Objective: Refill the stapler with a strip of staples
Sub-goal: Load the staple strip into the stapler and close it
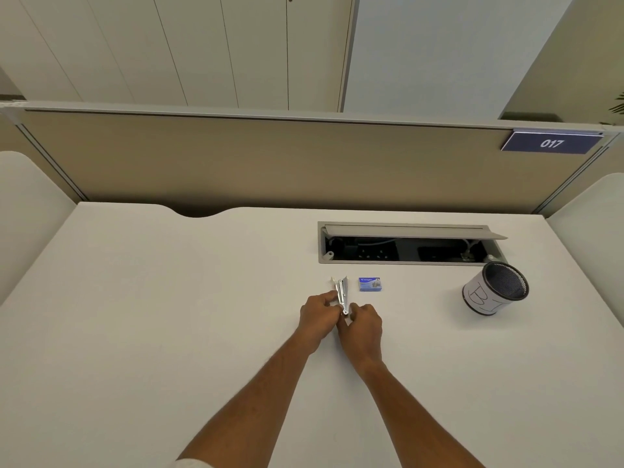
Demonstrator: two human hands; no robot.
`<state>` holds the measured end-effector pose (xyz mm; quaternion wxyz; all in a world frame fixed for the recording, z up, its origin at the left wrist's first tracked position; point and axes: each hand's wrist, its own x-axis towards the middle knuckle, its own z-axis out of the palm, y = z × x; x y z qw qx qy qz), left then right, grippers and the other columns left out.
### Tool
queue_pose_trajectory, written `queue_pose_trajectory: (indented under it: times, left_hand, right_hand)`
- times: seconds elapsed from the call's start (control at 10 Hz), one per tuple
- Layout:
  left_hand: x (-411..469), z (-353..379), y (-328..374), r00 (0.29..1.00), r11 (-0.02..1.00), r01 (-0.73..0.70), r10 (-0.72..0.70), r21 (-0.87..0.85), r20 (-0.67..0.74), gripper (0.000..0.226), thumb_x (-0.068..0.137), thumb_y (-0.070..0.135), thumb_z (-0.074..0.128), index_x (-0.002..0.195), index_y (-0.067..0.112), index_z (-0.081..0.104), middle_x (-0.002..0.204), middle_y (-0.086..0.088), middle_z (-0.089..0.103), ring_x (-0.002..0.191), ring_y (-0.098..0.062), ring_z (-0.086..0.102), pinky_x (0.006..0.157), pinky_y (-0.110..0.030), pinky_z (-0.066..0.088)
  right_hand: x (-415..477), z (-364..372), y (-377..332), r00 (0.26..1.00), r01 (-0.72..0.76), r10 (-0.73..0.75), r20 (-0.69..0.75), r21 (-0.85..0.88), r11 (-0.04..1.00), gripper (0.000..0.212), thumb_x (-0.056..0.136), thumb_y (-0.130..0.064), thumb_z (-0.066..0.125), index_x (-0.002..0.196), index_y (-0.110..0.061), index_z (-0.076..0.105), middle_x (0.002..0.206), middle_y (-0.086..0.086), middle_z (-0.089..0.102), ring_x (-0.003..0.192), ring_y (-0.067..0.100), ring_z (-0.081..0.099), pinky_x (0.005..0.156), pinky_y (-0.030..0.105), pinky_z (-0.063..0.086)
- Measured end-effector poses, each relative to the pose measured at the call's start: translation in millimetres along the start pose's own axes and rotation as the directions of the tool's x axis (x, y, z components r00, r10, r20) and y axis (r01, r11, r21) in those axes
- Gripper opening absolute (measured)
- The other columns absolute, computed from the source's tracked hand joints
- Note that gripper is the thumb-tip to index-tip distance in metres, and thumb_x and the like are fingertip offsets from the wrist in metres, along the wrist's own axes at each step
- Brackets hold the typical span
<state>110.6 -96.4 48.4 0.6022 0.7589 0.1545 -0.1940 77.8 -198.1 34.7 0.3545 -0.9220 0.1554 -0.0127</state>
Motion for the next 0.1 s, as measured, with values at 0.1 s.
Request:
queue_pose_trajectory:
  times: [0.1]
  left_hand:
    - [-2.4, -1.5, -1.2, 1.000, 0.999, -0.026, 0.026, 0.021, -0.007, 0.033, 0.092, 0.018, 0.065, 0.118, 0.037, 0.075, 0.111, 0.006, 0.074, 0.113, -0.018, 0.063, 0.090, -0.023, 0.044]
  right_hand:
    - [5.6, -5.3, 2.6, 0.997, 0.013, -0.011, 0.079, -0.023, 1.000, 0.015, 0.087, -0.023, 0.072, 0.082, -0.014, 0.061, 0.085, 0.007, 0.057, 0.080, 0.025, 0.057, 0.068, 0.028, 0.038]
